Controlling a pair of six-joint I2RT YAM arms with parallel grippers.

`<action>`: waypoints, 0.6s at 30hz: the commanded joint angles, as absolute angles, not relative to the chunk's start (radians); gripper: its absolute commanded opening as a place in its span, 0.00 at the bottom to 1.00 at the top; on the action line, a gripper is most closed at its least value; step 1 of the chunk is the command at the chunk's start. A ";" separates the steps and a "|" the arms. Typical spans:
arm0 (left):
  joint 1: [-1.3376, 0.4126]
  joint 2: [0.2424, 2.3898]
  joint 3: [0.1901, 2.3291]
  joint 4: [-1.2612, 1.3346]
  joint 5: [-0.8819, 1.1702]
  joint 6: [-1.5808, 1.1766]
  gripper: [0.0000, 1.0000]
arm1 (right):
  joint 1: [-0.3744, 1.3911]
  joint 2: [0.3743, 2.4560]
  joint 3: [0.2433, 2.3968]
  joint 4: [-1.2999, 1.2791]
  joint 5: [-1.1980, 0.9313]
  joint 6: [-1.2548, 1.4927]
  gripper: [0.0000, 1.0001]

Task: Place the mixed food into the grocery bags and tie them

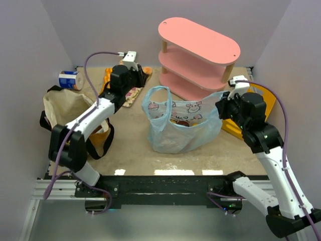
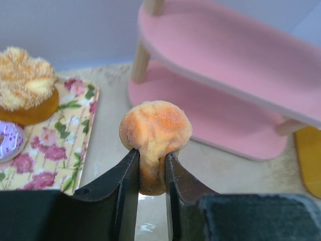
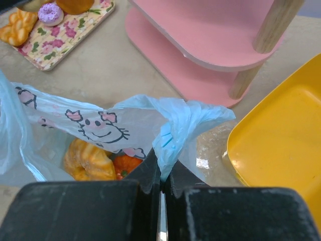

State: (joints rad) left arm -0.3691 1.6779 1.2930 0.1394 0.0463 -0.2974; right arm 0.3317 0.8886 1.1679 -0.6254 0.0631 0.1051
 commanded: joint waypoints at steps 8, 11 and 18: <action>-0.535 1.224 1.146 0.201 0.170 -0.201 0.20 | 0.328 0.801 1.131 -0.611 0.060 0.133 0.00; -0.644 1.141 1.128 0.189 0.199 -0.149 0.20 | 0.327 0.798 1.132 -0.618 0.061 0.140 0.00; -0.899 1.228 1.158 0.034 0.244 -0.034 0.21 | 0.327 0.788 1.147 -0.646 0.064 0.150 0.00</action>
State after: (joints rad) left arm -0.8127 1.1255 1.1370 0.1505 0.2081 -0.1318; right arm 0.3317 0.8085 1.1328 -0.6376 0.0608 0.1314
